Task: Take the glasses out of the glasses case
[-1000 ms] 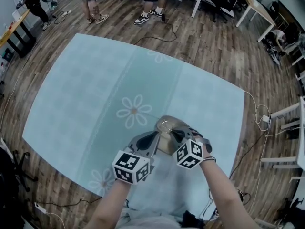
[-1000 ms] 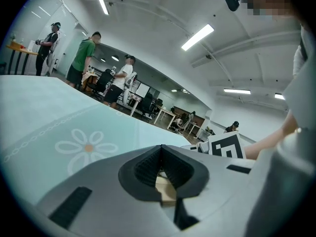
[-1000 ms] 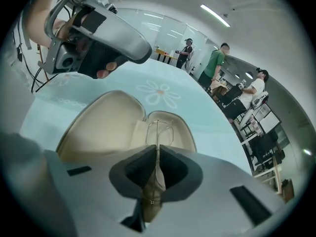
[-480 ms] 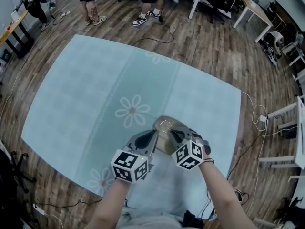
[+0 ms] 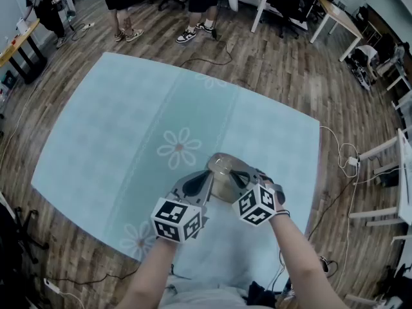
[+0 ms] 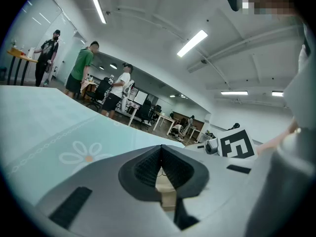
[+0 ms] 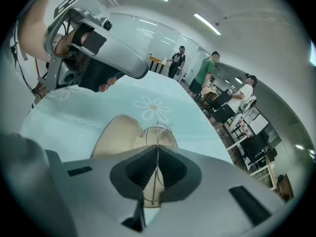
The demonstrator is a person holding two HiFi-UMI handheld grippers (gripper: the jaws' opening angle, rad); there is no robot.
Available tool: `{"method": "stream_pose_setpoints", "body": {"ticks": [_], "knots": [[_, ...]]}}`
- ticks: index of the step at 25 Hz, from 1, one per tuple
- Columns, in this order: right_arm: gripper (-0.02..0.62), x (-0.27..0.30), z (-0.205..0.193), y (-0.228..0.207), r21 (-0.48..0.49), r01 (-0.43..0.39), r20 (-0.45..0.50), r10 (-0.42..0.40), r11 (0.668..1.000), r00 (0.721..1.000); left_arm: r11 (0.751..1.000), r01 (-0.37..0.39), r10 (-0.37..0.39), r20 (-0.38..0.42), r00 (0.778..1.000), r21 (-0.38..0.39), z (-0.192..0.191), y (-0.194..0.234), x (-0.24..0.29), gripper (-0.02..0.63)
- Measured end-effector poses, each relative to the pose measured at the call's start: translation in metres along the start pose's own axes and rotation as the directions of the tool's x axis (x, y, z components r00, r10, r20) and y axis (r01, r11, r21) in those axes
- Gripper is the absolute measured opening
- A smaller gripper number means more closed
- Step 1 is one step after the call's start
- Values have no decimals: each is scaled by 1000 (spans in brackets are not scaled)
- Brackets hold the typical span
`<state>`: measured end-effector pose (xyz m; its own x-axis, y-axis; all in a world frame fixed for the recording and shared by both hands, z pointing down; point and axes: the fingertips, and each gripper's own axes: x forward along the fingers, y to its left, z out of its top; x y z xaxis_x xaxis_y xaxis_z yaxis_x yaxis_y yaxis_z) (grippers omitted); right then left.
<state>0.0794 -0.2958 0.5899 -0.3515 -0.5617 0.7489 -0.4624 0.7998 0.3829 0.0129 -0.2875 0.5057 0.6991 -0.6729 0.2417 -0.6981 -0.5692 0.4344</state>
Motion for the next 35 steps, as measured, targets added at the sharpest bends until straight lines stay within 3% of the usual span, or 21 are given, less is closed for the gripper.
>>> {"method": "stream_pose_setpoints", "body": {"ticks": [25, 35], "knots": [[14, -73, 34, 7, 81, 105, 117, -114, 991, 987, 993, 15, -22, 60, 998, 116, 26, -43, -45, 9], [15, -115, 52, 11, 209, 162, 195, -203, 965, 959, 988, 14, -28, 87, 996, 154, 32, -67, -66, 9]]}}
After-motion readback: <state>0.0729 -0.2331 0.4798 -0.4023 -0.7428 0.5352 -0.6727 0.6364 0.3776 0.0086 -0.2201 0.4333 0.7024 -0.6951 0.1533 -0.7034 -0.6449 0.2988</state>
